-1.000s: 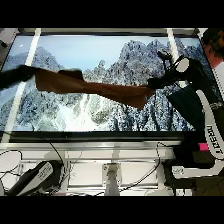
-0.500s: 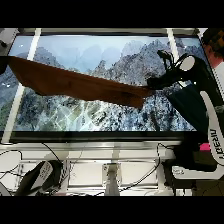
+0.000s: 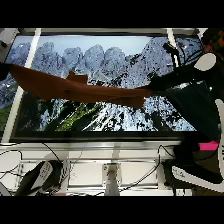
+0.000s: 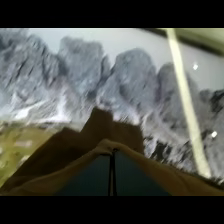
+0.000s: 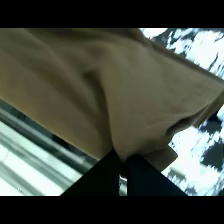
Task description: Fold the clothes and pants, and hang the long-sleeved shirts on hangers.
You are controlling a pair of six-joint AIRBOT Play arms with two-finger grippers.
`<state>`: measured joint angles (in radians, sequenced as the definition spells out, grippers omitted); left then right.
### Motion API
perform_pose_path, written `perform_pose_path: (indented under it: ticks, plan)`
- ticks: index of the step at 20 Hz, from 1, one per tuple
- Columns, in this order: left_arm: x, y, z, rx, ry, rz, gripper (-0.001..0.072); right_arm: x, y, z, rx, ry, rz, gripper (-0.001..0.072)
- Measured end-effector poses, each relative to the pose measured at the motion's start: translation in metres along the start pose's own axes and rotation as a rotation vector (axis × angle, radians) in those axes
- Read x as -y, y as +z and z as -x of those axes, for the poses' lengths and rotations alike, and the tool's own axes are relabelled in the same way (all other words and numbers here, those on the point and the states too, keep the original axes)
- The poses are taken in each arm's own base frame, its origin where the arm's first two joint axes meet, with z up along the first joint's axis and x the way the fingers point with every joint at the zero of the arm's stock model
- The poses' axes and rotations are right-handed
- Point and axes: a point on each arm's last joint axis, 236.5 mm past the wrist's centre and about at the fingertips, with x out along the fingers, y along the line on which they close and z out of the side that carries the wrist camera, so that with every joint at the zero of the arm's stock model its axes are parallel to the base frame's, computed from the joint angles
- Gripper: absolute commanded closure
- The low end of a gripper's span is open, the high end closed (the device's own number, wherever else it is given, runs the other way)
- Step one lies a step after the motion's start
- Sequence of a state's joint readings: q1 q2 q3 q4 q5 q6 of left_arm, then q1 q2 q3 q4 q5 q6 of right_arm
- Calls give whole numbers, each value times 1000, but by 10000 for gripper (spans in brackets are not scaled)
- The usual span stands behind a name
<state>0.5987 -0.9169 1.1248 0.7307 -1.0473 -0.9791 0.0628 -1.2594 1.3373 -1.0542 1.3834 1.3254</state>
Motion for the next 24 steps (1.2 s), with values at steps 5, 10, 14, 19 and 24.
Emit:
perform_pose_path:
  ticks: [5,10,14,19,24]
  plan:
    - [-15,-70,-15,-207,35,51,691,24,-62,-36,-162,-28,-87,696]
    - [3,-149,-38,-388,-26,83,691,48,-94,-75,-177,-64,-182,588]
    - [8,-172,-49,-415,-30,89,691,70,-72,-87,-40,-124,-195,246]
    - [6,-174,-54,-398,-18,97,690,105,-64,-84,11,-258,-139,267]
    - [-1,-165,-58,-352,10,95,691,142,-97,-63,-105,-306,-94,309]
